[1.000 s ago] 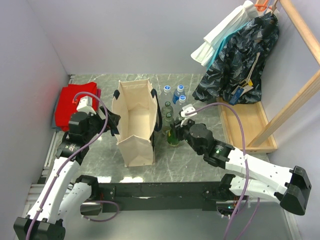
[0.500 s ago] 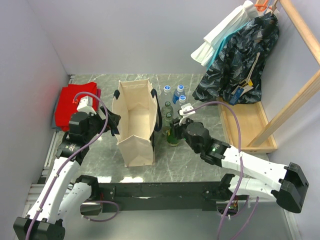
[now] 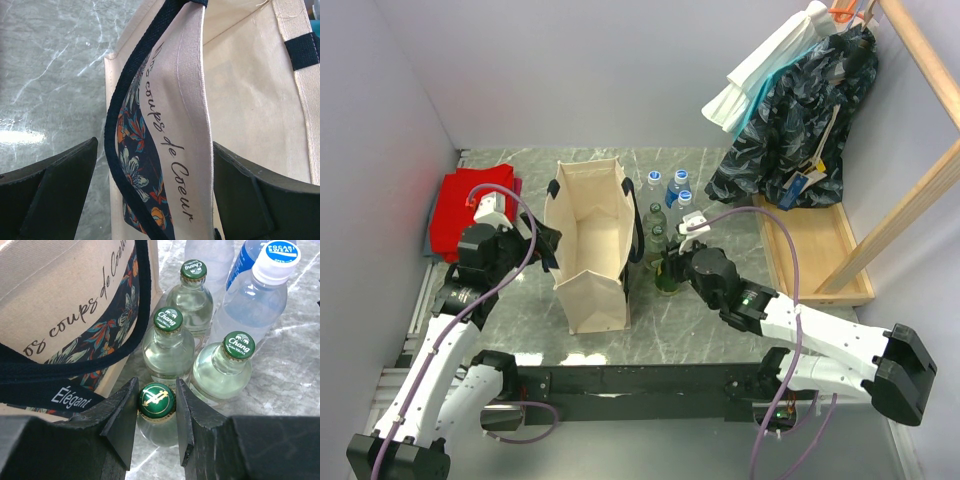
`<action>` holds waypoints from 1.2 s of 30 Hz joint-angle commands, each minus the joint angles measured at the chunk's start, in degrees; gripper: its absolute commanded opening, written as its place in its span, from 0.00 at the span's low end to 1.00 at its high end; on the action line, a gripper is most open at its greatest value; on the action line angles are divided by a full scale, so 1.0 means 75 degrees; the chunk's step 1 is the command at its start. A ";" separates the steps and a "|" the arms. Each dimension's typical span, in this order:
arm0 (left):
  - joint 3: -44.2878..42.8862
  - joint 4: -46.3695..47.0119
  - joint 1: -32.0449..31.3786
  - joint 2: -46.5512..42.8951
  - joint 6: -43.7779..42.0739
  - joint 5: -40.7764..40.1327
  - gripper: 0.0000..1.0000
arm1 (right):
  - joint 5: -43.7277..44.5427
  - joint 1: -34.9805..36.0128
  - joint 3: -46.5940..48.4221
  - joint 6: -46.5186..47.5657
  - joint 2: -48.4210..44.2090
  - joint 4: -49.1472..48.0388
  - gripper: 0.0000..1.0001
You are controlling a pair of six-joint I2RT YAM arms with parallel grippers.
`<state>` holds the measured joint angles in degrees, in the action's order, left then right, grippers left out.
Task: Take the beverage out of the canvas bag
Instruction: Place the drink at the center of the board.
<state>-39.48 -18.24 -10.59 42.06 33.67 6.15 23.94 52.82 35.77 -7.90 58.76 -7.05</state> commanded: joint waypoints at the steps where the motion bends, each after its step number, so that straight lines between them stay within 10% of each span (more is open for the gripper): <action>1: -0.0102 0.0205 -0.0041 -0.0159 -0.0083 -0.0035 0.96 | 0.0101 -0.0046 0.0059 -0.0071 -0.0241 -0.1603 0.05; 36: -0.1109 -0.0615 -0.0053 -0.0277 -0.0399 -0.0528 0.96 | -0.0146 -0.0070 0.1207 0.0456 -0.0558 -0.0584 0.97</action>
<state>-42.89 -22.24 -10.70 41.04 32.32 3.09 21.65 52.71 40.80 -6.24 56.34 -11.70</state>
